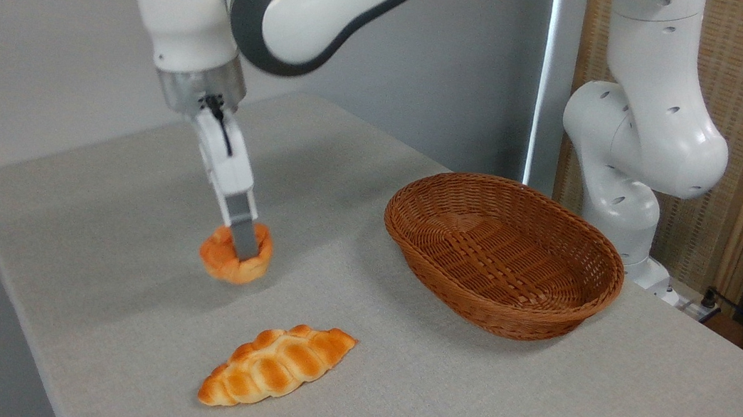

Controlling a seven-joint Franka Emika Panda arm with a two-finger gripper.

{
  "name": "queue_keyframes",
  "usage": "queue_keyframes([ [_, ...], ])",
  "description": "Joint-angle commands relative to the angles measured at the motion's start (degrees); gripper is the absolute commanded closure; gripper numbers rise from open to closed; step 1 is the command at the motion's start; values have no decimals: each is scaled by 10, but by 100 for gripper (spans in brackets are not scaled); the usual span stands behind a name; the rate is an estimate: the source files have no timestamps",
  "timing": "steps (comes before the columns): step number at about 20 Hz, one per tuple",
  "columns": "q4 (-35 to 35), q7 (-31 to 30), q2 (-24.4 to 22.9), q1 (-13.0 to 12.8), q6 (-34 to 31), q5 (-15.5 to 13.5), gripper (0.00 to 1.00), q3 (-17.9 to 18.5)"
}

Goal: Put bread into the basket
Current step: 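Carry the held bun over the wicker basket and lower it inside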

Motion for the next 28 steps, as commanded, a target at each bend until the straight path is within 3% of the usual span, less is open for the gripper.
queue_keyframes([
  [1, -11, 45, -76, 1, -91, -13, 56, 7],
  [7, -33, 123, -151, 1, -205, -14, 56, 33],
  [12, -119, 185, -246, -2, -209, -14, 56, 56],
  [16, -212, 212, -333, -36, -209, -13, 56, 85],
  [19, -252, 212, -370, -52, -221, -12, 56, 90],
  [23, -298, 207, -378, -109, -225, -4, 56, 90],
  [28, -328, 211, -378, -128, -222, 8, 55, 89],
])
